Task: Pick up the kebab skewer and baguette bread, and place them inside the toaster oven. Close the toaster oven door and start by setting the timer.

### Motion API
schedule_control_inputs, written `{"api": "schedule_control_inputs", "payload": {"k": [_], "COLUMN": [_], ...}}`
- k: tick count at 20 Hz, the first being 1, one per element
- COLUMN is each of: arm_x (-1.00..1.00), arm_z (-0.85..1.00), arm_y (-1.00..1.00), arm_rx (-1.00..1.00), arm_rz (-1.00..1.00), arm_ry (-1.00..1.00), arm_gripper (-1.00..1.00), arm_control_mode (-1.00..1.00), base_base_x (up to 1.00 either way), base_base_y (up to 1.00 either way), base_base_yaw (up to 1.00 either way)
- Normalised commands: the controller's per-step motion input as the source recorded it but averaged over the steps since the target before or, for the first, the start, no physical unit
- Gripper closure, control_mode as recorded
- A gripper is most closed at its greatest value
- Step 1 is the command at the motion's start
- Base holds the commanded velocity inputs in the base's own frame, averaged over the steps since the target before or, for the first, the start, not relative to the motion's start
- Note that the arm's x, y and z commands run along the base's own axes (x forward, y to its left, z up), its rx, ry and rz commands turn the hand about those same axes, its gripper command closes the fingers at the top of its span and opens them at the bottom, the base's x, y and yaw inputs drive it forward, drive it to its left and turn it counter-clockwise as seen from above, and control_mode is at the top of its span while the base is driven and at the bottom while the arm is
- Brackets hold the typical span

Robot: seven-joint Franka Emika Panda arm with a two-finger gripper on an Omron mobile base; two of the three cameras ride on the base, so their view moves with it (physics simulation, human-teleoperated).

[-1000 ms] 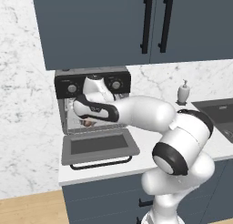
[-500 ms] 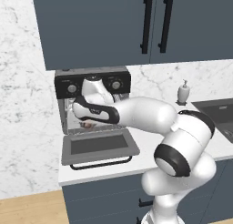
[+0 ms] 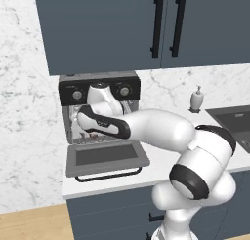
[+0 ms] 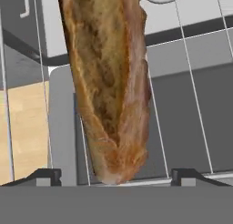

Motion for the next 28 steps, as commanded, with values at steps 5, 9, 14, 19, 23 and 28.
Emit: {"api": "schedule_control_inputs", "payload": {"k": [5, 9, 14, 19, 23, 28], "arm_x": [-0.50, -0.68, -0.78, -0.74, -0.72, -0.67], "arm_z": [0.61, 0.47, 0.37, 0.29, 0.22, 0.18], "arm_y": [-0.17, -0.26, -0.63, -0.98, -1.00, -1.00], "arm_rx": [0.00, 0.00, 0.00, 0.00, 0.00, 0.00], "arm_rz": [0.00, 0.00, 0.00, 0.00, 0.00, 0.03], "arm_ry": [0.00, 0.00, 0.00, 0.00, 0.00, 0.00], "arm_gripper": [-1.00, -1.00, -1.00, -1.00, -1.00, -1.00], "arm_control_mode": [-1.00, -1.00, -1.00, -1.00, -1.00, -1.00], "base_base_x": [0.00, 0.00, 0.00, 0.00, 0.00, 0.00], "base_base_y": [0.00, 0.00, 0.00, 0.00, 0.00, 0.00], "base_base_yaw": [0.00, 0.00, 0.00, 0.00, 0.00, 0.00]}}
